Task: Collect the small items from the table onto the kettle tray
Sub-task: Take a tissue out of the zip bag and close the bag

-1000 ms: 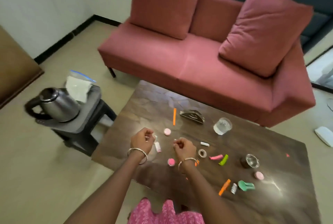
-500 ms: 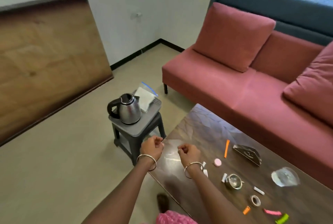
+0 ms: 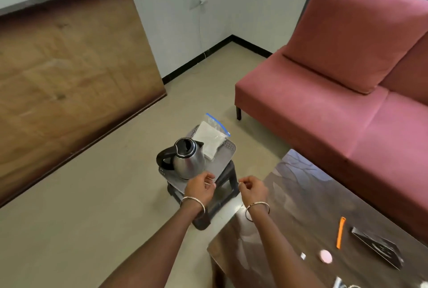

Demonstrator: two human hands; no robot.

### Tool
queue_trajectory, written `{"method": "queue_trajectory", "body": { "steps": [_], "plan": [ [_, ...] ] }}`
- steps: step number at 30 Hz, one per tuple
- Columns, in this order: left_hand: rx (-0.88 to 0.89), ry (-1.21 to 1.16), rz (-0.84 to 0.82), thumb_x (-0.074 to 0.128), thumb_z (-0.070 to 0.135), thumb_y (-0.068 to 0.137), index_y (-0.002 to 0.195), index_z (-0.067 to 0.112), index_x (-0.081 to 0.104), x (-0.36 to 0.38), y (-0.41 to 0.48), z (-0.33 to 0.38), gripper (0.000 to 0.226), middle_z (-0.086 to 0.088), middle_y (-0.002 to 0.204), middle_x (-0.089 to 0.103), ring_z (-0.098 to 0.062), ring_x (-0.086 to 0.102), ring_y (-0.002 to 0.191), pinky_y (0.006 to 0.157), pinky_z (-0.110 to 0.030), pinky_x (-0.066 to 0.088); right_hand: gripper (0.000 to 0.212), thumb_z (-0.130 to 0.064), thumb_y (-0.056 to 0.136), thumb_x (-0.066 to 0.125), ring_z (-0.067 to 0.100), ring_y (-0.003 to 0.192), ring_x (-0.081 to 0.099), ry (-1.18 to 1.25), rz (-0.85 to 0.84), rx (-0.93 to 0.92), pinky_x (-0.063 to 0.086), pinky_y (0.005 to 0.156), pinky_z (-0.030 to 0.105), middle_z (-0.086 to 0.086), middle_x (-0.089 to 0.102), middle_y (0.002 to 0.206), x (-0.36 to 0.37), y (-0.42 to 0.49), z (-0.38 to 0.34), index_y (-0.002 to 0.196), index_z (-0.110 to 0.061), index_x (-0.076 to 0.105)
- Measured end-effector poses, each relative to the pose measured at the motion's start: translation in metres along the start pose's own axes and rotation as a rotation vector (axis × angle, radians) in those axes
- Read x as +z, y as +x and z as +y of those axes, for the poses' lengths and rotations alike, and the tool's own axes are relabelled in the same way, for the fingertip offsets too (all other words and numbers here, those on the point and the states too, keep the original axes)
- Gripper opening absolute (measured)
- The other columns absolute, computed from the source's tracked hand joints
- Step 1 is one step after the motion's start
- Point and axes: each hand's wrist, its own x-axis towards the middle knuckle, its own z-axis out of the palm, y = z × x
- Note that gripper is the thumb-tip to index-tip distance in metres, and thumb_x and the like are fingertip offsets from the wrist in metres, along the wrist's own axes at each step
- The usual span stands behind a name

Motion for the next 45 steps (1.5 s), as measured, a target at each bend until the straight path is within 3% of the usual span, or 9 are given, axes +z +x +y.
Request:
{"method": "queue_trajectory", "body": {
  "steps": [8, 13, 16, 22, 27, 31, 35, 39, 45],
  "plan": [
    [0.058, -0.031, 0.029, 0.062, 0.009, 0.085, 0.099, 0.016, 0.067, -0.029, 0.100, 0.017, 0.017, 0.001, 0.085, 0.070, -0.016, 0.068, 0.075, 0.078, -0.032, 0.056, 0.016, -0.010, 0.082, 0.064, 0.018, 0.074, 0.066, -0.002, -0.022, 0.032, 0.048, 0.068, 0.025, -0.001, 0.070, 0.074, 0.025, 0.079, -0.045, 0.088, -0.018, 0.076],
    [0.048, 0.023, 0.079, 0.058, 0.010, 0.086, 0.095, 0.023, 0.067, -0.055, 0.161, 0.019, 0.019, 0.008, 0.074, 0.066, -0.011, 0.066, 0.068, 0.064, -0.016, 0.045, 0.017, -0.008, 0.082, 0.063, 0.014, 0.070, 0.060, -0.012, -0.007, 0.065, 0.040, 0.065, 0.022, -0.003, 0.066, 0.071, 0.048, 0.125, -0.071, 0.090, -0.017, 0.075],
    [0.027, 0.003, 0.107, 0.056, 0.009, 0.084, 0.092, 0.025, 0.067, -0.065, 0.203, 0.014, 0.021, 0.008, 0.072, 0.066, -0.014, 0.069, 0.071, 0.072, -0.027, 0.051, 0.016, -0.008, 0.083, 0.062, 0.015, 0.071, 0.062, -0.024, 0.017, 0.086, 0.039, 0.064, 0.021, -0.004, 0.065, 0.071, 0.066, 0.151, -0.083, 0.089, -0.016, 0.075],
    [0.046, 0.091, 0.035, 0.055, 0.013, 0.085, 0.093, 0.027, 0.067, -0.071, 0.296, -0.007, 0.020, 0.006, 0.081, 0.071, -0.020, 0.068, 0.080, 0.075, -0.033, 0.053, 0.017, -0.014, 0.087, 0.061, 0.025, 0.085, 0.067, -0.069, 0.077, 0.201, 0.049, 0.072, 0.029, 0.007, 0.074, 0.088, 0.105, 0.202, -0.093, 0.095, -0.011, 0.075],
    [0.030, 0.162, -0.067, 0.057, 0.015, 0.083, 0.094, 0.028, 0.065, -0.062, 0.363, -0.025, 0.018, 0.006, 0.080, 0.071, -0.024, 0.068, 0.085, 0.082, -0.040, 0.052, 0.020, -0.020, 0.090, 0.056, 0.028, 0.091, 0.066, -0.116, 0.114, 0.353, 0.039, 0.066, 0.025, 0.007, 0.073, 0.094, 0.138, 0.247, -0.091, 0.097, -0.011, 0.072],
    [-0.018, 0.253, -0.300, 0.063, 0.028, 0.085, 0.114, 0.026, 0.060, -0.048, 0.409, -0.040, 0.030, 0.005, 0.110, 0.068, -0.024, 0.061, 0.110, 0.097, -0.041, 0.045, 0.031, -0.028, 0.095, 0.051, 0.035, 0.091, 0.065, -0.213, 0.067, 0.443, 0.039, 0.065, 0.030, 0.016, 0.072, 0.092, 0.161, 0.281, -0.087, 0.088, -0.005, 0.071],
    [-0.023, 0.393, -0.545, 0.060, 0.044, 0.089, 0.144, 0.019, 0.036, -0.023, 0.446, -0.055, 0.065, -0.003, 0.143, 0.048, -0.028, 0.044, 0.132, 0.107, -0.046, 0.034, 0.058, -0.045, 0.102, 0.034, 0.036, 0.106, 0.060, -0.379, -0.061, 0.522, 0.044, 0.091, 0.035, 0.021, 0.069, 0.107, 0.178, 0.312, -0.072, 0.101, -0.002, 0.072],
    [-0.082, 0.300, -0.625, 0.058, 0.045, 0.091, 0.142, 0.018, 0.039, -0.002, 0.467, -0.070, 0.061, -0.007, 0.141, 0.051, -0.030, 0.046, 0.131, 0.109, -0.045, 0.035, 0.068, -0.057, 0.099, 0.029, 0.034, 0.134, 0.042, -0.356, -0.130, 0.693, 0.030, 0.113, 0.049, 0.018, 0.060, 0.130, 0.189, 0.333, -0.056, 0.115, -0.005, 0.068],
    [-0.029, 0.100, -0.459, 0.066, 0.035, 0.087, 0.097, 0.020, 0.070, 0.010, 0.469, -0.074, 0.019, 0.000, 0.101, 0.072, -0.025, 0.064, 0.100, 0.089, -0.034, 0.049, 0.040, -0.047, 0.091, 0.056, 0.033, 0.092, 0.064, -0.025, 0.082, 0.692, 0.045, 0.101, 0.045, 0.006, 0.063, 0.074, 0.199, 0.335, -0.043, 0.065, -0.016, 0.059]
  ]
}}
